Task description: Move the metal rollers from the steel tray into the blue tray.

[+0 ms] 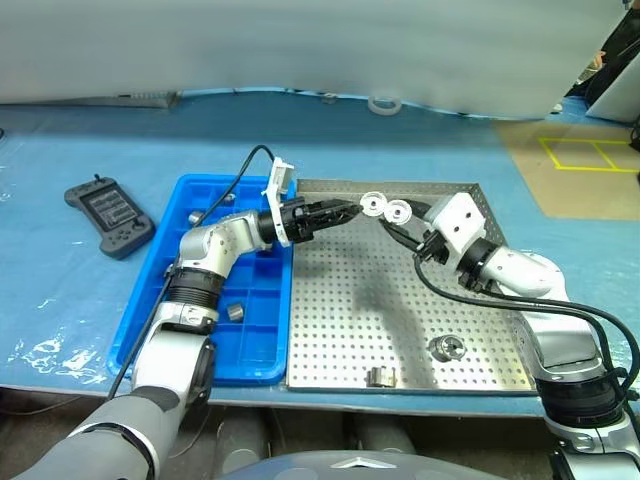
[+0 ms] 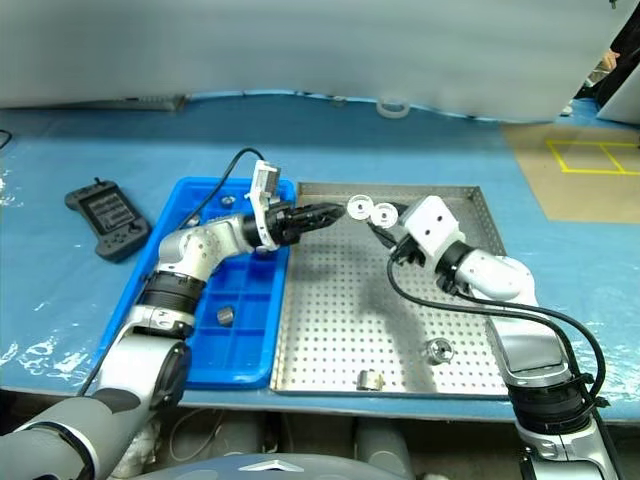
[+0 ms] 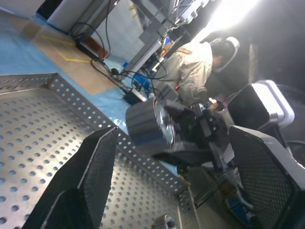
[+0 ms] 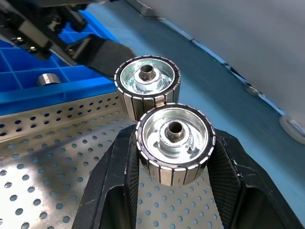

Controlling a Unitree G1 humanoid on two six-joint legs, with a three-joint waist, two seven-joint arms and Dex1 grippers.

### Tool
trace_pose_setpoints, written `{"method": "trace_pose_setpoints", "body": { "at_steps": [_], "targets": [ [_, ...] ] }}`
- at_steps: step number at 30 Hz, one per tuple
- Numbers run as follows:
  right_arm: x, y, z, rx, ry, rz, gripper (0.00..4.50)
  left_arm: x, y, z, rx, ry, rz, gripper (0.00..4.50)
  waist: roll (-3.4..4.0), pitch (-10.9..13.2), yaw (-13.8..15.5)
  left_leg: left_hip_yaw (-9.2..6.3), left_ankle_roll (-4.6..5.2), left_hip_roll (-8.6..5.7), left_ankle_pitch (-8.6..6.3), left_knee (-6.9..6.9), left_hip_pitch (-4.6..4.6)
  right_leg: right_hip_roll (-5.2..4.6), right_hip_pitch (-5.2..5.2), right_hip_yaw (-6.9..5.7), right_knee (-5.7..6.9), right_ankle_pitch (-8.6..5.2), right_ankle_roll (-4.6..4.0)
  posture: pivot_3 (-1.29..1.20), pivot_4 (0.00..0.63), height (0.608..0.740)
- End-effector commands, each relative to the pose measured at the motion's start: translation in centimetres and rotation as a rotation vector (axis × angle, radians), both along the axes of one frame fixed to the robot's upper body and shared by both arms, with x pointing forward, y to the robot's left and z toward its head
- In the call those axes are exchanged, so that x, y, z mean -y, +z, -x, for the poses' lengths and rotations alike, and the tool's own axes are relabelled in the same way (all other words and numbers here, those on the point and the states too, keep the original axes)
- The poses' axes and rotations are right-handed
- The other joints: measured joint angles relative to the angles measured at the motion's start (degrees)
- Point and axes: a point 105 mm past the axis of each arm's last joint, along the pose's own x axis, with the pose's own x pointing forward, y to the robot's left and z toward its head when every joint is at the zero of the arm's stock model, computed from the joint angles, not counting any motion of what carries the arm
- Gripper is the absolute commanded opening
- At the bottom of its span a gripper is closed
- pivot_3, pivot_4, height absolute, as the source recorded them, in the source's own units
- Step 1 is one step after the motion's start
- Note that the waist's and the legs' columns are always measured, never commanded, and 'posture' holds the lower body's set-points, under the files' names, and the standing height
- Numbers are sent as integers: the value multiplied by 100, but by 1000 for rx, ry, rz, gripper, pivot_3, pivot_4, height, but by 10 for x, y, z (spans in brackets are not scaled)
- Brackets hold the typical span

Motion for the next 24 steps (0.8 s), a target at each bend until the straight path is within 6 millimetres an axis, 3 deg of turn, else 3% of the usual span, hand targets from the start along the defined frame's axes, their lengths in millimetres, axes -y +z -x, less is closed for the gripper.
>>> {"method": "trace_pose_setpoints", "body": {
  "at_steps": [1, 12, 15, 18, 21, 24],
  "targets": [
    [-5, 16, 4, 67, 28, 22, 1635, 8, 11, 4, 13, -40, 34, 3861, 0, 0, -2, 1, 2, 0, -1, 0, -2, -1, 0, 0, -1, 0, 0, -312, 150, 740],
    [-5, 17, 2, 80, 29, 28, 1635, 19, 0, 5, -22, -43, 1, 3861, -1, 1, -9, 1, 12, 1, -7, 3, -1, -1, -1, 1, -2, 0, 0, -315, 150, 740],
    [-6, 17, 1, 83, 29, 25, 1635, 20, -2, 5, -13, -31, -9, 3280, -1, 1, -10, 1, 12, 2, -7, 2, 0, 0, -2, 1, -2, 0, 0, -315, 150, 740],
    [-7, 18, 0, 85, 28, 24, 1635, 23, -9, 0, -8, 5, -60, 2357, -1, 1, -7, 1, 12, 2, -7, 2, -1, 0, -1, 1, -2, 0, 0, -311, 150, 740],
    [-9, 19, -1, 87, 30, 23, 1635, 23, -5, 1, 5, -5, -36, 2357, -1, 1, -4, 1, 14, 1, -8, 3, -1, -1, 0, 0, -3, 0, 0, -309, 150, 740],
    [-9, 19, -1, 91, 28, 25, 1635, 23, -6, 1, 33, 8, -48, 1770, -1, 1, -6, 1, 14, 2, -8, 2, -1, -1, -1, 0, -3, 0, 0, -309, 150, 740]
  ]
}}
